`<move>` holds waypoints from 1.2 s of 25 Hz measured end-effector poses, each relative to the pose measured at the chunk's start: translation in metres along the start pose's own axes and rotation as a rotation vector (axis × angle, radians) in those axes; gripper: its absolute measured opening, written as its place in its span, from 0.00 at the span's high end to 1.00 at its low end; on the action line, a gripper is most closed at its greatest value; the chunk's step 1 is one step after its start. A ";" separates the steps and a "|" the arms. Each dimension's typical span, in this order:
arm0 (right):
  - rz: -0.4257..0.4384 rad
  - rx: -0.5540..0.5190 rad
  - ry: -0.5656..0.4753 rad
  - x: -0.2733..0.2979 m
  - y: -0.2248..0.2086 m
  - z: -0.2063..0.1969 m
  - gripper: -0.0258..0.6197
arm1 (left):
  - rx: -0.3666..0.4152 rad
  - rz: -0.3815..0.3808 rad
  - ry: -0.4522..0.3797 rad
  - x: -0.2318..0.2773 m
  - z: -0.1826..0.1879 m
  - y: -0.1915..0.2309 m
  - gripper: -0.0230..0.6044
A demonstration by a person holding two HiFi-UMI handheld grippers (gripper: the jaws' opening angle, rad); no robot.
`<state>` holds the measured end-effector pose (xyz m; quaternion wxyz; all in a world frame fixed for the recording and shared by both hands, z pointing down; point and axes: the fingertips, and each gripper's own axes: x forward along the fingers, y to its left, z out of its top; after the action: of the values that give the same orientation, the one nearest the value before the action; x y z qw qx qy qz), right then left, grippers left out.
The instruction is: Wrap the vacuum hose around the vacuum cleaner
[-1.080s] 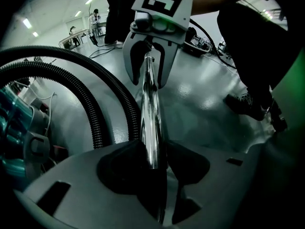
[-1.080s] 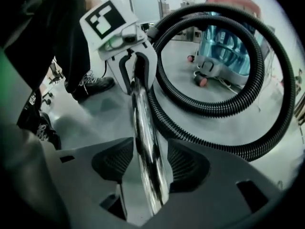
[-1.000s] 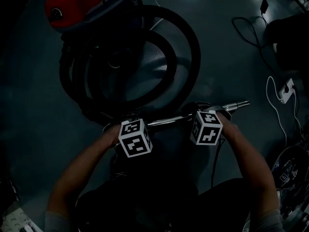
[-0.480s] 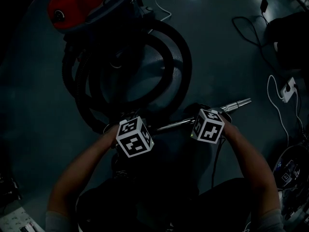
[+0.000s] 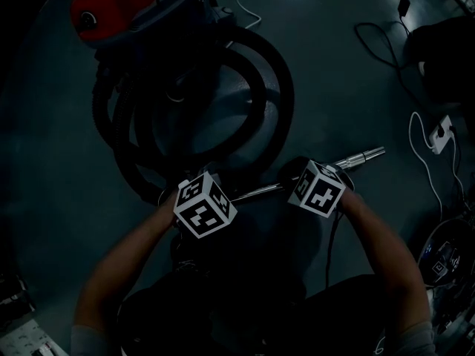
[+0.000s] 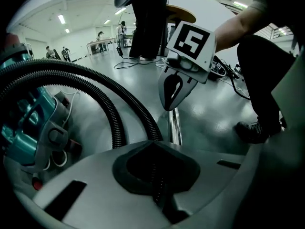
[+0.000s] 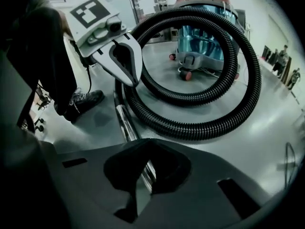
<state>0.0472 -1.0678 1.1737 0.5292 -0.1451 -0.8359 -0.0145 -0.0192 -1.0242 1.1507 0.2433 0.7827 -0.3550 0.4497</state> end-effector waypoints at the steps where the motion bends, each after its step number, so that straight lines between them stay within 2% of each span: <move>1: -0.037 0.003 0.018 -0.001 -0.003 -0.002 0.95 | -0.007 0.007 -0.008 -0.004 0.000 0.001 0.95; 4: -0.138 0.036 0.011 -0.013 -0.004 0.005 0.95 | -0.039 0.019 -0.024 -0.021 -0.001 0.001 0.95; 9: -0.177 0.064 -0.099 -0.045 0.018 0.029 0.95 | -0.039 0.013 -0.017 -0.062 0.005 -0.012 0.95; 14: -0.199 0.251 -0.203 -0.086 0.032 0.041 0.95 | -0.020 0.003 -0.005 -0.113 0.026 -0.026 0.95; 18: -0.159 0.364 -0.224 -0.126 0.060 0.053 0.95 | -0.001 -0.071 0.031 -0.160 0.035 -0.050 0.95; 21: -0.113 0.431 -0.255 -0.163 0.086 0.069 0.95 | -0.014 -0.097 0.050 -0.198 0.042 -0.065 0.95; 25: -0.056 0.465 -0.280 -0.214 0.122 0.107 0.95 | -0.080 -0.113 0.039 -0.256 0.062 -0.078 0.95; 30: -0.017 0.481 -0.369 -0.295 0.165 0.177 0.95 | -0.193 -0.106 -0.008 -0.338 0.088 -0.095 0.95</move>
<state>0.0512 -0.9450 0.8120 0.3874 -0.0089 -0.8985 0.2061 -0.0154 -0.9121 0.8064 0.3397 0.7750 -0.3555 0.3969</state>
